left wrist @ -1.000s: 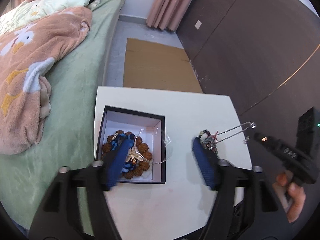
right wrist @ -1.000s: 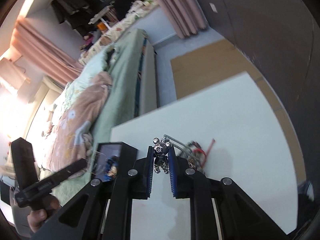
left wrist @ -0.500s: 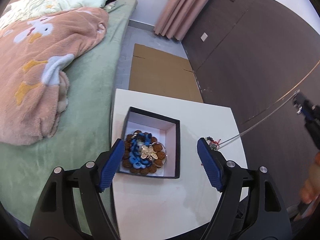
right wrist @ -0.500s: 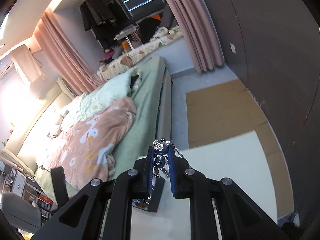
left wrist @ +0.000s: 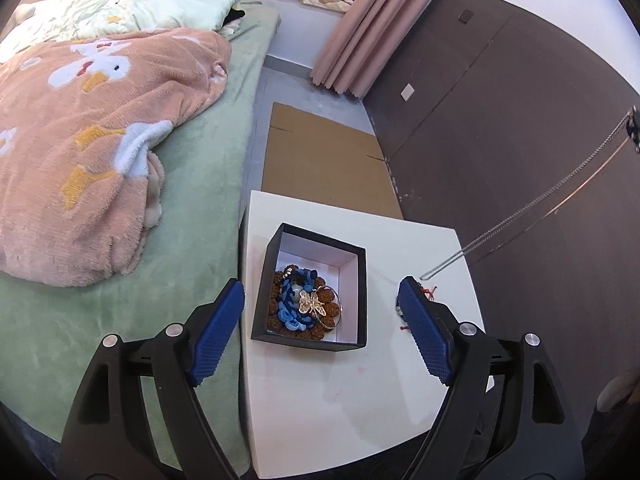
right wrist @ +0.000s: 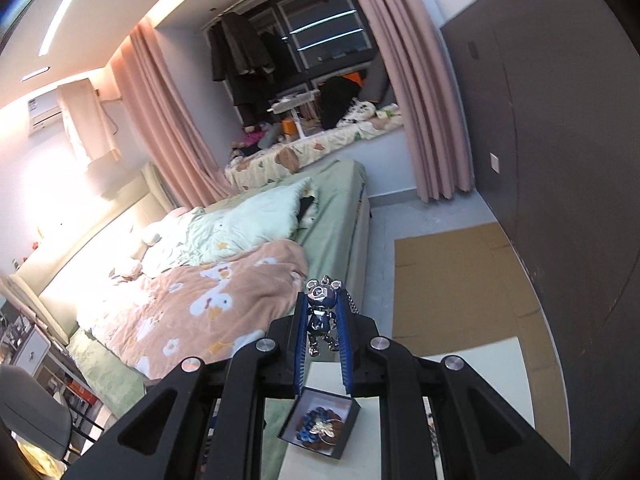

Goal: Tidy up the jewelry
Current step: 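Lift the silver charm over the black box and open the right tool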

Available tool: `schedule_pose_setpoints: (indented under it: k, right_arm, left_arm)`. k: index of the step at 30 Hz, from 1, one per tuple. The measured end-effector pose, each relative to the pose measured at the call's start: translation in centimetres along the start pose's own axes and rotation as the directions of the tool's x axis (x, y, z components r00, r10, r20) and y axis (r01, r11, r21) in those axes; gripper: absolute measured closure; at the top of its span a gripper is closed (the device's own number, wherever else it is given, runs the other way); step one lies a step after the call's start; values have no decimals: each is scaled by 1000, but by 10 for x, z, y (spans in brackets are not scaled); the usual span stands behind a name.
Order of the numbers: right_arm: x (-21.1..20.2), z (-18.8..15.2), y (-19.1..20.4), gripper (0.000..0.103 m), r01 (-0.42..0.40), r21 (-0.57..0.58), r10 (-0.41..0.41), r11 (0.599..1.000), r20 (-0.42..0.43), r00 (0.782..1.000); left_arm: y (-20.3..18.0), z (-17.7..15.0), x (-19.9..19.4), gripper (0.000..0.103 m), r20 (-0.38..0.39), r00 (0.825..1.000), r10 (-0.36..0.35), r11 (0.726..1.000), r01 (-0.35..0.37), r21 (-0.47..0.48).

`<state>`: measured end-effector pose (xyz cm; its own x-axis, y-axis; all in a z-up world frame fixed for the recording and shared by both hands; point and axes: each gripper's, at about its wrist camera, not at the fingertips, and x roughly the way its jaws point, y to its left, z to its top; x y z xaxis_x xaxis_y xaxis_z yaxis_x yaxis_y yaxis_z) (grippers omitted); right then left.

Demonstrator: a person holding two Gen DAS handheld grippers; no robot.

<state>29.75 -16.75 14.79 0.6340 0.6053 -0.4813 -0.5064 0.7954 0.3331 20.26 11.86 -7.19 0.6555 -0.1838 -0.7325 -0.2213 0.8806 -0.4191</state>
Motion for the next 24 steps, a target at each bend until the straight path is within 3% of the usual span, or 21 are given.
schedule_pose_setpoints:
  k: [6,14,24]
  right_arm:
    - [9,9,30,89,-35,-40,35,999,-15,999]
    - [19,16,59,89,-70,-74,68,995,-26,997]
    - [63,-17,56,89,-66,-57,58,996,-121,991]
  left_arm:
    - [6,-1,-16,7,38,999,20,1000,-20,4]
    - [24,-1,-27,7,53,998,36,999,-35,-27]
    - [41,-5,-26,7,49,998,42,998,-40,-53]
